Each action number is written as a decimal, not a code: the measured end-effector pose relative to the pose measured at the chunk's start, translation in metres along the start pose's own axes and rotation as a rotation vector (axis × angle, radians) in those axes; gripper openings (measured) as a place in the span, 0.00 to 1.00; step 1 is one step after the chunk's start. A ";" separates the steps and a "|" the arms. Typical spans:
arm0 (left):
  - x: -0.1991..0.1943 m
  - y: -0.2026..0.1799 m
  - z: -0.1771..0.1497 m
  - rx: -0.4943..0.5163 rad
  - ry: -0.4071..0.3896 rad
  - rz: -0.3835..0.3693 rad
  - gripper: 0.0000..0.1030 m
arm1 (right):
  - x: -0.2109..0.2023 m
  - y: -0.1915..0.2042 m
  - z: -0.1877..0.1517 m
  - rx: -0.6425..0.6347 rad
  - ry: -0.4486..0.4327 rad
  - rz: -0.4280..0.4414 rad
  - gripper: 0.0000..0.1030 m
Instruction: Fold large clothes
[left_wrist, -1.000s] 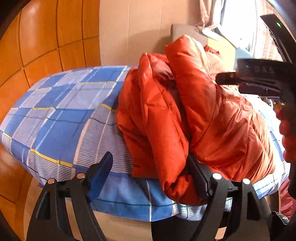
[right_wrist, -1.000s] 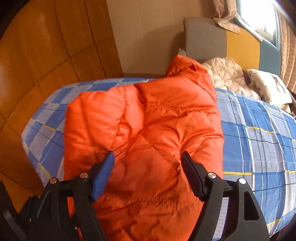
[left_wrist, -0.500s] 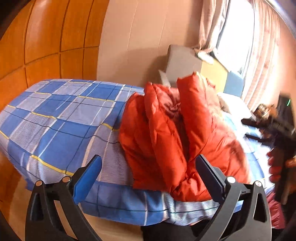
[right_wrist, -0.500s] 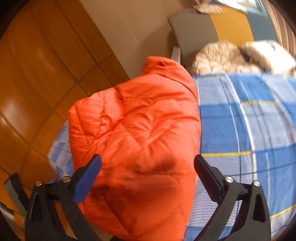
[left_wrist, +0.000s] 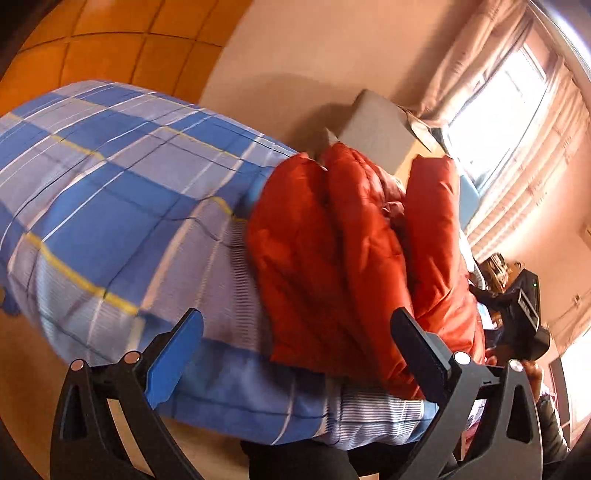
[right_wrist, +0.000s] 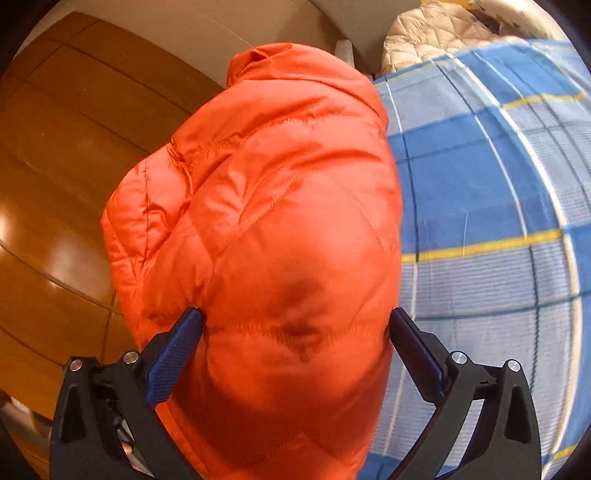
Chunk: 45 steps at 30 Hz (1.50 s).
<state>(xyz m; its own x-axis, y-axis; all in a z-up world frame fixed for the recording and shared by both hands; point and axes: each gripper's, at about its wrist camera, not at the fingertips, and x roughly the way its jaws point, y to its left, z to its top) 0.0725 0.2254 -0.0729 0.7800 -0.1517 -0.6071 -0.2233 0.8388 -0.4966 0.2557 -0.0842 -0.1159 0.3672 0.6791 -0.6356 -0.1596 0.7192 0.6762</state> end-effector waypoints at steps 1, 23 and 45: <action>-0.004 0.003 -0.002 -0.011 -0.009 0.015 0.98 | -0.003 0.003 0.004 -0.027 0.002 -0.053 0.97; -0.021 -0.026 -0.010 0.221 -0.051 0.390 0.98 | 0.129 0.148 0.004 -0.555 0.215 -0.567 0.92; -0.033 -0.024 0.009 0.051 -0.064 0.046 0.98 | -0.016 0.009 0.008 -0.030 0.047 -0.143 0.97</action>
<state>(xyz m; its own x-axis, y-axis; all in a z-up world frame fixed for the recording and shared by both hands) 0.0571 0.2147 -0.0349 0.8060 -0.0803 -0.5865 -0.2307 0.8697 -0.4362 0.2552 -0.0895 -0.0964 0.3453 0.5750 -0.7417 -0.1359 0.8126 0.5667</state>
